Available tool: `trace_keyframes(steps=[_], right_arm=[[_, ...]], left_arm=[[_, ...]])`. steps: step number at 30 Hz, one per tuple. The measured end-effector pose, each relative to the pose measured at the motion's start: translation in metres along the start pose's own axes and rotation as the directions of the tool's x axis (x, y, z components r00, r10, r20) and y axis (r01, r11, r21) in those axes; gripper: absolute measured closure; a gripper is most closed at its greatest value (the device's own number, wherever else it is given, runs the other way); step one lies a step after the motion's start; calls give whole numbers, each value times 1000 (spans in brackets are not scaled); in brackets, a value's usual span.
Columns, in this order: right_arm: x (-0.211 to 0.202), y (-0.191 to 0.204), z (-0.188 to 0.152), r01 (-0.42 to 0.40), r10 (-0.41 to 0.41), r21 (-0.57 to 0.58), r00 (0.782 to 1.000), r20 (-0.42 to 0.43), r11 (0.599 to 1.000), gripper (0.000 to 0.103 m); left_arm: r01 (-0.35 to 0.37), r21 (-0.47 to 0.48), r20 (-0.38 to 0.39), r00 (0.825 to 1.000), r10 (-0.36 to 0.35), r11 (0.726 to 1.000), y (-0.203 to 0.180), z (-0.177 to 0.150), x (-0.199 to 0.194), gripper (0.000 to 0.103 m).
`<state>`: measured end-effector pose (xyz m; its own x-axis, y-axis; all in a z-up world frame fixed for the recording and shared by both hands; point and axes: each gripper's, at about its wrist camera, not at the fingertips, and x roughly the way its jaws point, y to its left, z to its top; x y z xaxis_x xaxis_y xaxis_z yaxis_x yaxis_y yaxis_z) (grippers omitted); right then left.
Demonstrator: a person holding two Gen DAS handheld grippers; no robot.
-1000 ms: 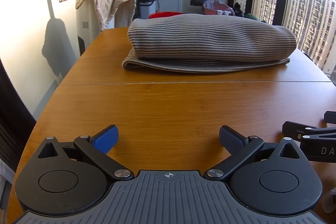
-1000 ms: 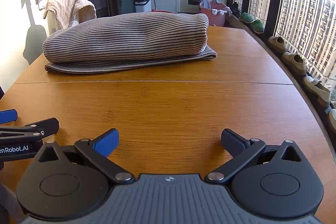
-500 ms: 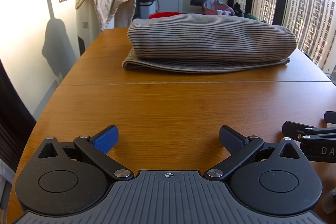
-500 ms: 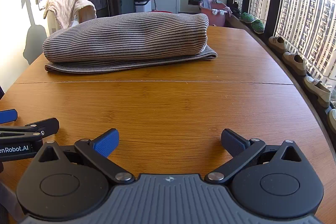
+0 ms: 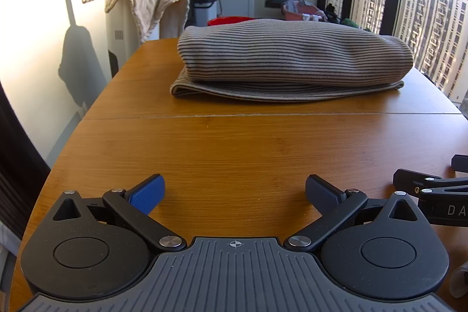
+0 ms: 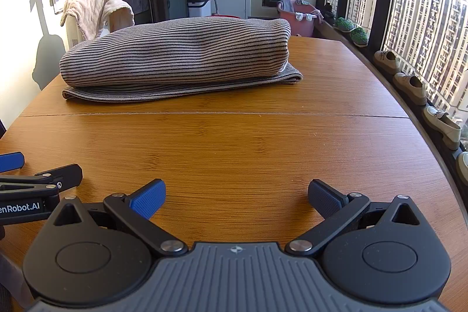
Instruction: Fold clothes
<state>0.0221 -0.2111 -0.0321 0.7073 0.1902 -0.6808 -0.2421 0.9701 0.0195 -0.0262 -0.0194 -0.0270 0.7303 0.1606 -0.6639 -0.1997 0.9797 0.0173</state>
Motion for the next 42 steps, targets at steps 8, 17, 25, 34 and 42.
trace_keyframes(steps=[8,17,25,34,42], right_arm=[[0,1,0,0,0,1,1000,0,1000,0],[0,0,0,0,0,0,1000,0,1000,0],[0,0,0,0,0,0,1000,0,1000,0],[0,0,0,0,0,0,1000,0,1000,0],[0,1,0,0,0,1,1000,0,1000,0]], left_arm=[[0,0,0,1000,0,1000,0,0,0,0],[9,6,-4,1000,-9,1000,1,0,0,0],[15,10,-5,1000,-15,1000,2,-1,0,0],[17,12,-5,1000,-17,1000,1,-1,-1,0],[17,11,-3,1000,-17,1000,1,-1,-1,0]])
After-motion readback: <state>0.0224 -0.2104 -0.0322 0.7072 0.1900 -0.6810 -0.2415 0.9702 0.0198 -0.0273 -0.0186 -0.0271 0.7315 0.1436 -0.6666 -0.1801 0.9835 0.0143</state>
